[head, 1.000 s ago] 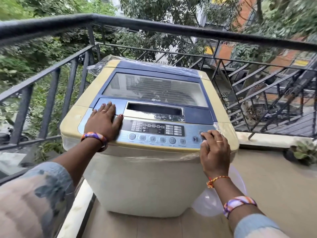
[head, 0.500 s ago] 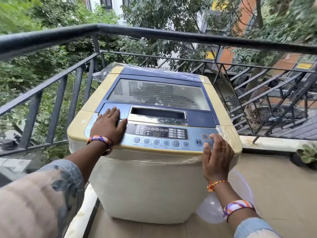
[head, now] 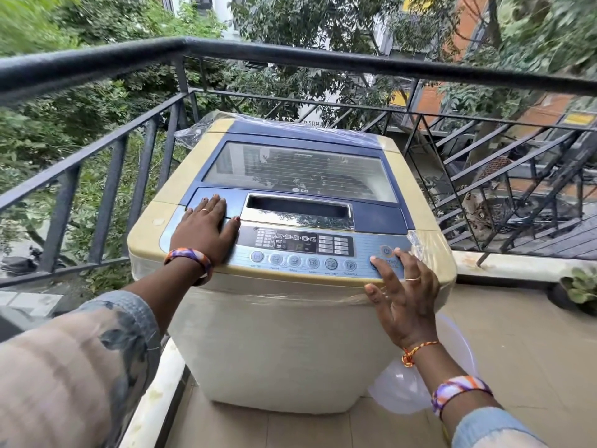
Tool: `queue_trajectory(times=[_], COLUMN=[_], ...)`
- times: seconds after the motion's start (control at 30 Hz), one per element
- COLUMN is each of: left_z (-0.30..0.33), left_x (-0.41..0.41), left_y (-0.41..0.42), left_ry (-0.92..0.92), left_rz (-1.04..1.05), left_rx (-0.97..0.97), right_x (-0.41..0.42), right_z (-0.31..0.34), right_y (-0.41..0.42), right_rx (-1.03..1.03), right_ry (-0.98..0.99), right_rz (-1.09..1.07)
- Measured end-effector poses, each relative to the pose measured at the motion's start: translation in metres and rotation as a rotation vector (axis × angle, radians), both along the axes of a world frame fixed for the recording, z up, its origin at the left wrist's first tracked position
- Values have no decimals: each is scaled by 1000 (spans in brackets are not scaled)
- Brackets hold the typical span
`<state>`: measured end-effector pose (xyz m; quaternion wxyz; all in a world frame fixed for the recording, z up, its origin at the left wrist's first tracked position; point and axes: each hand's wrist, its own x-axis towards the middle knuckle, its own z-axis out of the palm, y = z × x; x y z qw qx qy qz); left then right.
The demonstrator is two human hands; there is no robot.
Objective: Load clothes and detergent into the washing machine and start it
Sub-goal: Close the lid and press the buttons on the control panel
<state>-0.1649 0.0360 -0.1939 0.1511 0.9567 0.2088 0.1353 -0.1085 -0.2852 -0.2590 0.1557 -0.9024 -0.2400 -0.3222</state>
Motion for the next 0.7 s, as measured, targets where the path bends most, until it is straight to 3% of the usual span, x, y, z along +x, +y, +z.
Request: queue_trajectory(times=[0.7], left_z=[-1], left_x=[1], left_y=[-3], left_ry=[-25], left_rz=[26], left_rx=[3], right_x=[2], right_z=[-6], right_y=[2], right_rx=[-3], right_ry=[-91], right_rz=[-30])
